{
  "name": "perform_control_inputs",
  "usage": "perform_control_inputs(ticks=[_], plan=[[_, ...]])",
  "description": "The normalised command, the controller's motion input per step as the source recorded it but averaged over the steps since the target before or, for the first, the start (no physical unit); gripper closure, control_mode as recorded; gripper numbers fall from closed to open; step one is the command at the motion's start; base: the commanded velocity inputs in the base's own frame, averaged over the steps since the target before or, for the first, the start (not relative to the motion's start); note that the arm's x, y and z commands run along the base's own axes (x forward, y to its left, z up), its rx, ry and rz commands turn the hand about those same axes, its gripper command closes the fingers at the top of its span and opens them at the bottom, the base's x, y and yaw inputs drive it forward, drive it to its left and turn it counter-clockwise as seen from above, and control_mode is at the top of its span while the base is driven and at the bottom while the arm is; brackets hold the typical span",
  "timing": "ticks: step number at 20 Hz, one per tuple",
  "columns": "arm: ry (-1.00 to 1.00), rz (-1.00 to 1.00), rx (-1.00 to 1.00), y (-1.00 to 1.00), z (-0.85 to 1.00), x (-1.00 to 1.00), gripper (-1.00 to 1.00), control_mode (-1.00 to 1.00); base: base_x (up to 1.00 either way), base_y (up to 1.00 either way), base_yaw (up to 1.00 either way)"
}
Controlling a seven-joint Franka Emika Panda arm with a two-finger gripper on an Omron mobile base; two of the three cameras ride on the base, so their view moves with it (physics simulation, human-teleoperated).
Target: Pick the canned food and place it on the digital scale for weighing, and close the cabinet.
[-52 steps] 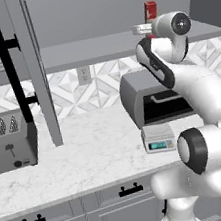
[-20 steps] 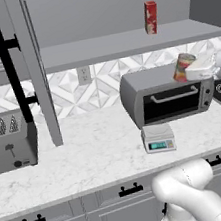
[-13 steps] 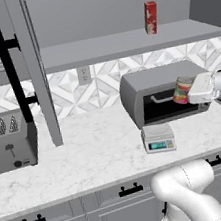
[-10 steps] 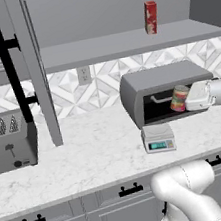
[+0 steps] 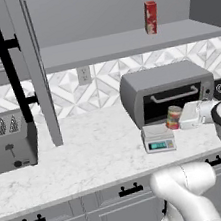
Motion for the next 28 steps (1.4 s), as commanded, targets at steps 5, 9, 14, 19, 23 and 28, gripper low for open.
perform_control_inputs(ticks=[5, 9, 14, 19, 23, 28], plan=[[0.01, 0.0, 0.0, -0.05, -0.63, 0.61, 1.0, -1.0, 0.0, 0.0, 0.0], [0.0, 0.0, 0.0, -0.2, -0.38, 0.58, 1.0, -1.0, 0.0, 0.0, 0.0], [0.0, 0.0, 0.0, -0.34, -0.1, 0.39, 1.0, -1.0, 0.0, 0.0, 0.0], [0.04, 0.01, 0.0, -0.04, 0.0, 0.32, 1.0, -1.0, 0.0, 0.0, 0.0], [0.11, 0.04, 0.0, 0.0, 0.0, 0.37, 1.0, -1.0, 0.0, 0.0, 0.0], [0.0, 0.03, -0.05, 0.0, -0.16, 0.12, 1.0, -1.0, 0.0, 0.0, 0.0]])
